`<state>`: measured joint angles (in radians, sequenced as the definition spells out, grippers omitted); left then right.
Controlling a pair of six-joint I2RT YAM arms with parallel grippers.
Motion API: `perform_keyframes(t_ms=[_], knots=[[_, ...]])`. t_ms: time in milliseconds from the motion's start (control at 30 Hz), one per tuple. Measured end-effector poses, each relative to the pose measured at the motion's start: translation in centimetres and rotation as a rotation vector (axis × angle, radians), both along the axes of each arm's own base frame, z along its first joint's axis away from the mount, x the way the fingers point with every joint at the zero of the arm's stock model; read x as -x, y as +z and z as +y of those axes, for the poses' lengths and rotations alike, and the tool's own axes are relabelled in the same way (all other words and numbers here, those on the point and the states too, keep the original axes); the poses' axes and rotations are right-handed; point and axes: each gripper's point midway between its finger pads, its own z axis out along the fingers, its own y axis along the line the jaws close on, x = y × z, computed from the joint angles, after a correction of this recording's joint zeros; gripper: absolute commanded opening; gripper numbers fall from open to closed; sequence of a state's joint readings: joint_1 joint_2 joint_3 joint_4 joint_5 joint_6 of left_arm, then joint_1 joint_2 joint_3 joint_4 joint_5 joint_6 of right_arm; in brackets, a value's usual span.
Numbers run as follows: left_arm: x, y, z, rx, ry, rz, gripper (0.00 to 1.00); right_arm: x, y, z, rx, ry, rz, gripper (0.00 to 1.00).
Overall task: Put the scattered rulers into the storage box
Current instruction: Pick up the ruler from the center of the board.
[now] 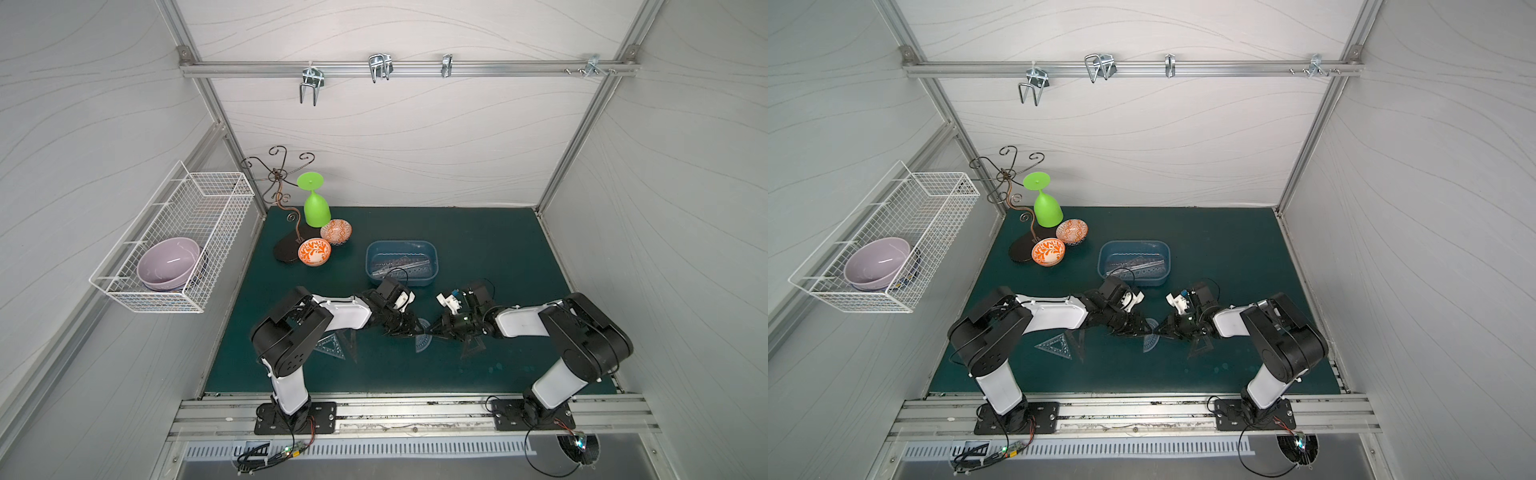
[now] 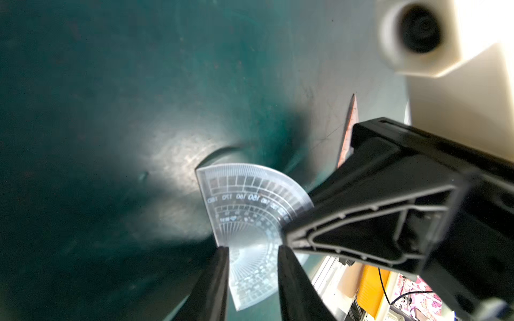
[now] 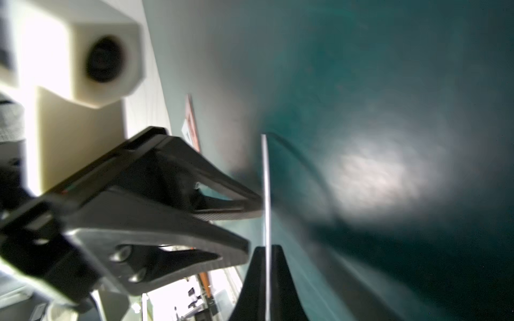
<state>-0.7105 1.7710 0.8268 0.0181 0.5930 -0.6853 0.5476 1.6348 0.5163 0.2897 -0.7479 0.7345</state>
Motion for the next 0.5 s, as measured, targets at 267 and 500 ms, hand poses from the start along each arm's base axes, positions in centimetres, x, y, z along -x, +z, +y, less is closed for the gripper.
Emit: perform_keyframes(t_ms=[267,500], knots=[[-2.5,3.7,5.8,-0.065,0.164,-0.046,0.41,-2.4,2.4,0.2,-0.008,0.0,-0.053,0.0],[-6.9,9.2,12.6,-0.154,0.339,-0.121,0.49,-9.9,13.5,3.0,-0.081,0.012,-0.381,0.0]])
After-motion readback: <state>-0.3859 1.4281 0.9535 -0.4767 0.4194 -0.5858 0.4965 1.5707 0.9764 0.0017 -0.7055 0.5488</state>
